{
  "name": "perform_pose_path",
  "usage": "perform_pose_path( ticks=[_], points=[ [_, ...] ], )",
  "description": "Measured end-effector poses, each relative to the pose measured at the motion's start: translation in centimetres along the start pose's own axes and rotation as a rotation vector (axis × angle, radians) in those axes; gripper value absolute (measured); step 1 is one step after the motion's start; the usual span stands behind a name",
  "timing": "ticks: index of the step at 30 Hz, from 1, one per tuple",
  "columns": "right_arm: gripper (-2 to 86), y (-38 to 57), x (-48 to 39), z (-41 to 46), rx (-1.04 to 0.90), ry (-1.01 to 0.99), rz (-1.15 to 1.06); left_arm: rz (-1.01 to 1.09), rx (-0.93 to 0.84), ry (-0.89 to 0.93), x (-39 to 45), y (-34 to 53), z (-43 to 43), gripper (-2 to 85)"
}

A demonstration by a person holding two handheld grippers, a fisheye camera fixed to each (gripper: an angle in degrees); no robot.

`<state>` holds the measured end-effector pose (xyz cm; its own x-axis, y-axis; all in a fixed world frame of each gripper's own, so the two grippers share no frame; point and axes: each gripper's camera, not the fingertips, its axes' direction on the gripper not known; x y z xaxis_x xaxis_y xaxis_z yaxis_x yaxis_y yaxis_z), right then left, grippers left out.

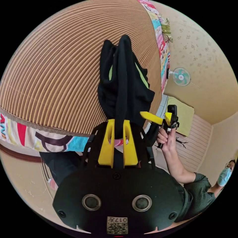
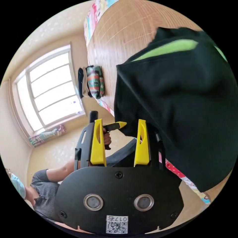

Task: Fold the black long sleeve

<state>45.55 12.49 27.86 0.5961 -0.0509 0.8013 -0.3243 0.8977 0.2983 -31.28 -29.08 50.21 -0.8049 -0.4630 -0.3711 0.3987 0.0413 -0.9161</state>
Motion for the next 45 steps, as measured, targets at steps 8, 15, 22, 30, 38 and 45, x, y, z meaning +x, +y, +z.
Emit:
perform_pose_path(
  ticks=[8,15,22,30,38,45],
  points=[
    [19.8,-6.2,-9.5,9.9,-0.468,0.765,-0.134,0.369,0.062,-0.251,15.0,5.3,3.7,5.3],
    [12.4,-1.9,-6.6,1.5,-0.327,0.533,-0.256,0.558,0.062,-0.187,19.2,8.9,4.6,9.3],
    [11.9,11.4,8.5,-13.9,0.143,0.020,-0.185,0.451,-0.010,-0.111,16.3,9.4,4.6,11.3],
    [18.3,24.0,24.2,-18.9,0.379,0.067,0.283,0.335,-0.122,-0.123,14.9,5.7,8.8,14.6],
    [24.7,21.8,27.5,-16.8,0.399,-0.071,0.221,0.187,-0.315,-0.182,12.4,-0.1,15.4,16.1],
    [15.2,22.0,29.2,-12.3,0.404,-0.158,0.313,0.103,-0.394,0.010,10.1,0.7,15.1,11.2]
  ],
)
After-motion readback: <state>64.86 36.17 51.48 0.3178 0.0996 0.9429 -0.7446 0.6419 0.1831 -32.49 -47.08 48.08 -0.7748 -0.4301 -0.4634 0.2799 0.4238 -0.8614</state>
